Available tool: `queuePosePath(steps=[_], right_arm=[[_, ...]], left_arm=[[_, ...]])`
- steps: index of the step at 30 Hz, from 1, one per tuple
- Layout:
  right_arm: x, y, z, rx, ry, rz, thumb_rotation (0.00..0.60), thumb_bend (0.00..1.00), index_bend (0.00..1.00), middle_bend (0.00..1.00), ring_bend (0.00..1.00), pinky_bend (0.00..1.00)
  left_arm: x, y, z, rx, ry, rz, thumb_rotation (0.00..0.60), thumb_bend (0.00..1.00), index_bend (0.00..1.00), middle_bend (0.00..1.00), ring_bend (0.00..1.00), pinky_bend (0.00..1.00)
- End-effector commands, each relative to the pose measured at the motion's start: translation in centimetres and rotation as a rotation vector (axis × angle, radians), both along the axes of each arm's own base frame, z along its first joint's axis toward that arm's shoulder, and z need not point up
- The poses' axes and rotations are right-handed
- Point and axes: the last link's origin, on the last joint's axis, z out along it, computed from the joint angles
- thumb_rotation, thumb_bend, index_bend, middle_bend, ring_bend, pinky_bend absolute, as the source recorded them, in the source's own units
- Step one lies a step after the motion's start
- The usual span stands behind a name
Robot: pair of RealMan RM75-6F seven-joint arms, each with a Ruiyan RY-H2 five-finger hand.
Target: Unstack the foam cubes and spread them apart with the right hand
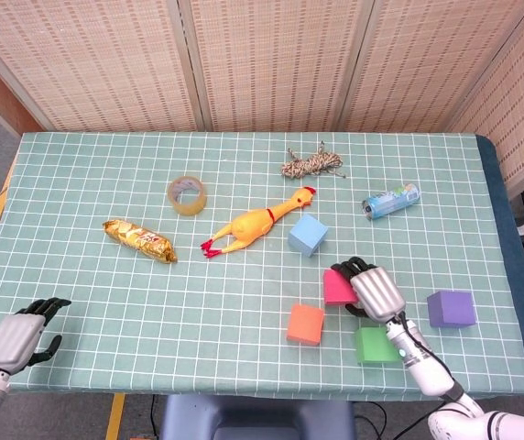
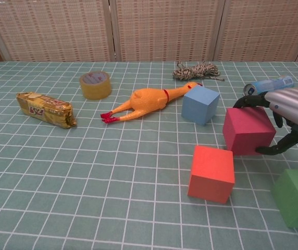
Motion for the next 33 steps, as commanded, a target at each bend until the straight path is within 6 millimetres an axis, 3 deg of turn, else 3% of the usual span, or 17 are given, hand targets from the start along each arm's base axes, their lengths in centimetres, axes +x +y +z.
queuePosePath(steps=[1, 7, 11, 18, 22, 27, 33], right_arm=[[-0.3, 0.0, 0.1, 0.007, 0.015, -0.011, 0.6, 0.21, 0.21, 0.26, 0.18, 0.52], [-0.5, 0.1, 0.3, 0.024, 0.044, -0.026, 0.6, 0.2, 0.04, 0.06, 0.01, 0.32], [-0.3, 0.4, 0.6, 0.029, 0.038, -0.02, 0.6, 0.14, 0.0, 0.0, 0.0, 0.19], [0.0, 1.1, 1.7, 0.006, 0.008, 0.011, 0.6, 0.11, 0.0, 0.0, 0.0, 0.17], [-0.5, 1.8, 3.5, -0.076, -0.016, 0.029, 0.6, 0.11, 0.0, 0.0, 0.0, 0.17], [-3.3, 4.6, 6.3, -0.296, 0.049, 0.093, 0.6, 0.11, 0.0, 0.0, 0.0, 0.16], [-7.4, 7.2, 8.7, -0.427, 0.101, -0.009, 0.6, 0.11, 0.0, 0.0, 0.0, 0.14]], left_arm=[[0.0, 0.0, 0.0, -0.001, 0.0, 0.0, 0.6, 0.47, 0.2, 0.2, 0.19, 0.39], [0.0, 0.0, -0.1, -0.002, 0.0, 0.0, 0.6, 0.47, 0.21, 0.2, 0.19, 0.39], [0.0, 0.0, 0.0, -0.003, 0.0, 0.0, 0.6, 0.47, 0.21, 0.2, 0.19, 0.39], [0.0, 0.0, 0.0, -0.004, 0.001, -0.001, 0.6, 0.47, 0.2, 0.2, 0.19, 0.39], [0.0, 0.0, 0.0, -0.002, -0.001, 0.0, 0.6, 0.47, 0.21, 0.2, 0.19, 0.39], [-0.2, 0.1, 0.0, -0.002, -0.003, 0.006, 0.6, 0.47, 0.21, 0.2, 0.19, 0.39], [0.0, 0.0, 0.0, -0.001, -0.007, -0.001, 0.6, 0.47, 0.2, 0.2, 0.19, 0.39]])
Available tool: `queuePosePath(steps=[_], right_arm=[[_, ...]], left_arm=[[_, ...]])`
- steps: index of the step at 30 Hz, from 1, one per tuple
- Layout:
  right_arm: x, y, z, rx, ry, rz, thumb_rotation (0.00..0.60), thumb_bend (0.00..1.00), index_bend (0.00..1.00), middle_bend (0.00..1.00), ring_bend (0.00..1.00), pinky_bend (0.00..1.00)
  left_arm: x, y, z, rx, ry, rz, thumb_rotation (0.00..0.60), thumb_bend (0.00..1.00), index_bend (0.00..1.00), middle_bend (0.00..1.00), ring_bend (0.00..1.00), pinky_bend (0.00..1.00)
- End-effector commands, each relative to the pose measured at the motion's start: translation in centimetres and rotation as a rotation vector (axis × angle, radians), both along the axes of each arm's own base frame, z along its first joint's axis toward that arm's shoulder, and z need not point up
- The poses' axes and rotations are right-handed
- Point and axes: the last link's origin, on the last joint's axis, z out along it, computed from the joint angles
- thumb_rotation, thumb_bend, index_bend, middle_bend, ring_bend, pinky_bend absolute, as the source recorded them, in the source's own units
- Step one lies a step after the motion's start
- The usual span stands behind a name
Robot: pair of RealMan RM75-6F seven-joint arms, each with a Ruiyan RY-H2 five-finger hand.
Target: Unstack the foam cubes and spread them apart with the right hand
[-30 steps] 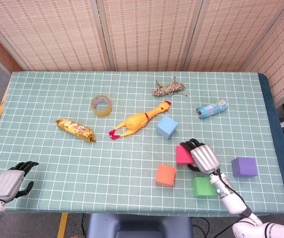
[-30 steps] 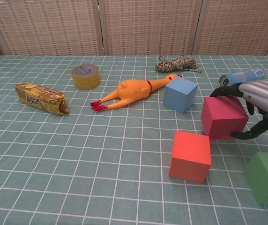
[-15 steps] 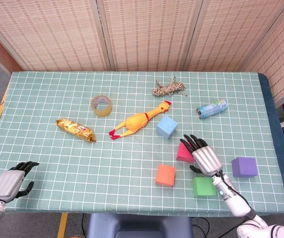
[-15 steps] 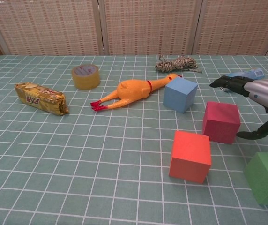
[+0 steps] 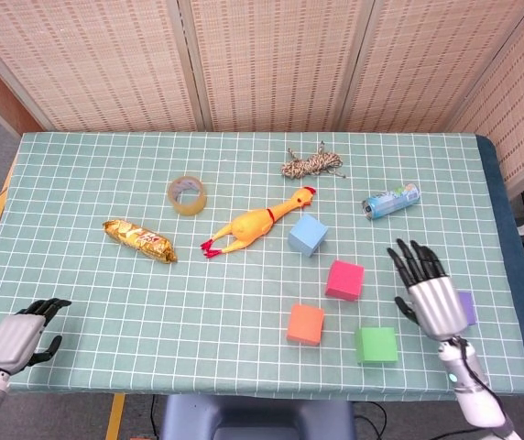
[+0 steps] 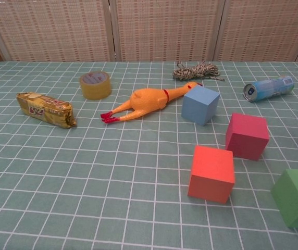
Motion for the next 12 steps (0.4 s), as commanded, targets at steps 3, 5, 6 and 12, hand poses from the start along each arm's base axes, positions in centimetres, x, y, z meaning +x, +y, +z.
queuePosePath(steps=[3, 5, 6, 12], right_arm=[[-3.7, 2.2, 2.3, -0.114, 0.034, -0.124, 0.6, 0.11, 0.0, 0.0, 0.0, 0.13], [-4.1, 2.3, 2.9, -0.164, 0.033, -0.164, 0.6, 0.11, 0.0, 0.0, 0.0, 0.13], [-3.9, 2.3, 3.0, -0.182, 0.037, -0.156, 0.6, 0.11, 0.0, 0.0, 0.0, 0.13], [-3.9, 2.7, 2.7, -0.164, 0.021, -0.189, 0.6, 0.11, 0.0, 0.0, 0.0, 0.13]], left_arm=[[0.1, -0.1, 0.0, 0.004, -0.001, -0.004, 0.6, 0.47, 0.2, 0.2, 0.19, 0.39], [0.1, -0.1, 0.0, 0.005, 0.001, -0.005, 0.6, 0.47, 0.2, 0.2, 0.19, 0.39], [0.2, -0.1, 0.0, 0.005, 0.002, -0.006, 0.6, 0.47, 0.2, 0.2, 0.19, 0.39], [0.1, -0.1, -0.2, -0.002, 0.01, -0.003, 0.6, 0.47, 0.21, 0.2, 0.19, 0.39]])
